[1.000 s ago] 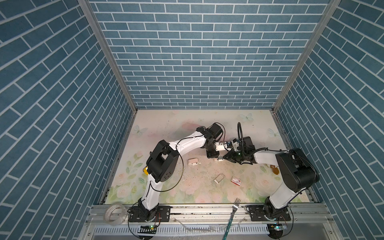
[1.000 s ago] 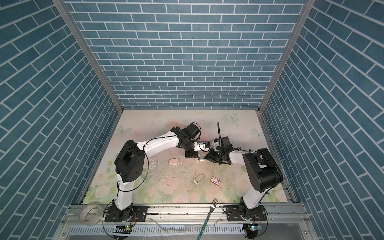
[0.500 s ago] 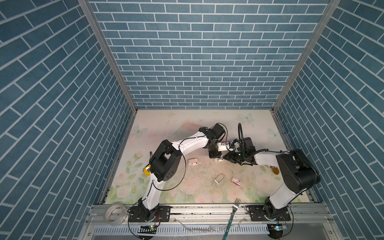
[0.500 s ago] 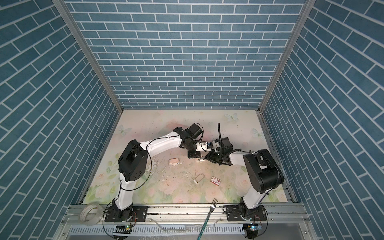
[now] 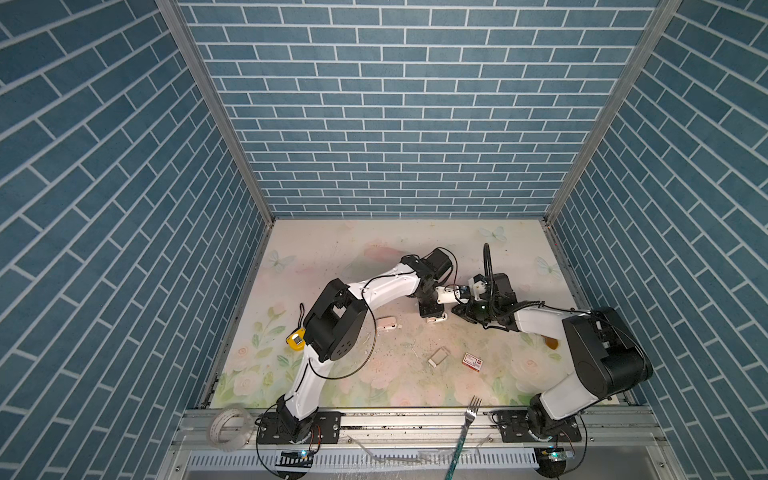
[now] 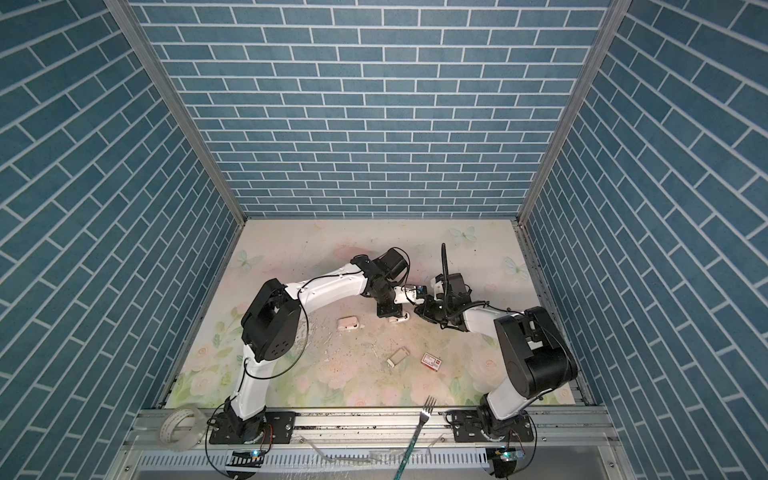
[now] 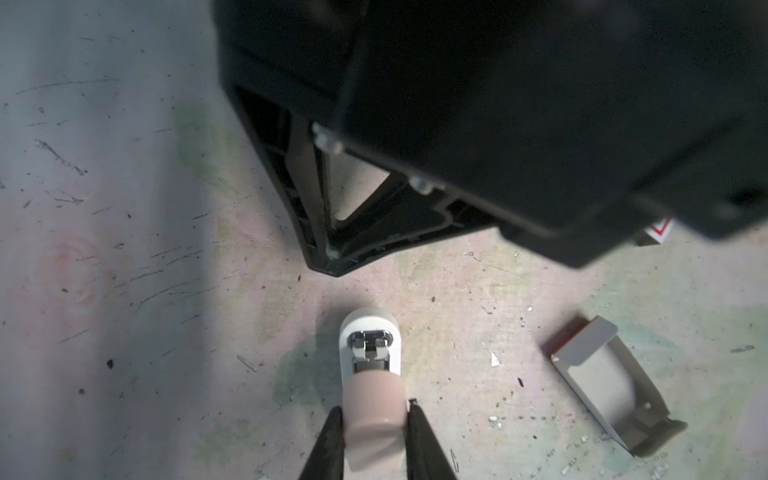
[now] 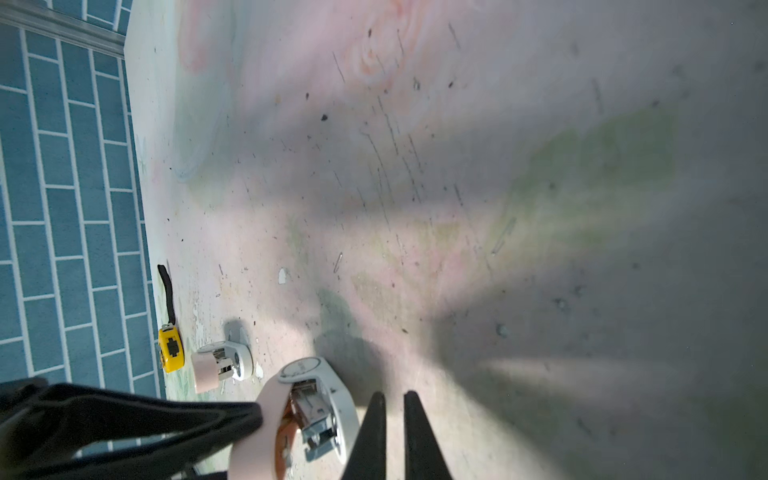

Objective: Load the staples into the stapler
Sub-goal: 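Lift the closed stapler with the left gripper while right gripper releases and withdraws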

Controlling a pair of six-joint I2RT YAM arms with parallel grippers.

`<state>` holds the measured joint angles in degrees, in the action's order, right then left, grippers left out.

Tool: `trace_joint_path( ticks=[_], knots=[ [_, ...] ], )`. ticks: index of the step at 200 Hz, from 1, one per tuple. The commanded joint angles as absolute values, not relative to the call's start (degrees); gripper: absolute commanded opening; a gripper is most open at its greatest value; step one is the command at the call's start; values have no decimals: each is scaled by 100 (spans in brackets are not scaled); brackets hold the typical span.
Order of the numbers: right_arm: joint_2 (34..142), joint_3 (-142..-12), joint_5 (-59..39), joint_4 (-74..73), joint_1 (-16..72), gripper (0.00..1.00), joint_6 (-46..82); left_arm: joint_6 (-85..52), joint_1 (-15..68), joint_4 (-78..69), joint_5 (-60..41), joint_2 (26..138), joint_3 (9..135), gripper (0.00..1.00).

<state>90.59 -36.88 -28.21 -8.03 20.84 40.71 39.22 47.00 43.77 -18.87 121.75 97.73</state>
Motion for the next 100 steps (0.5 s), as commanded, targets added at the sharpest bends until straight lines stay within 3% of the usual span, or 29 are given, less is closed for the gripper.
trace_joint_path(
  ticks=[1,55,100],
  knots=[
    [8858,-3584,-2634,-638,2022,12,4198,3946,4763,4776,-1760,12484,9868,17],
    [8273,-3368,-1808,345,1855,11,4219,3999,4858,5071,-1550,12788,10215,17],
    [7142,-3054,-1313,1187,1789,11,4284,4068,4961,5306,-1331,13077,10473,16]
  ],
)
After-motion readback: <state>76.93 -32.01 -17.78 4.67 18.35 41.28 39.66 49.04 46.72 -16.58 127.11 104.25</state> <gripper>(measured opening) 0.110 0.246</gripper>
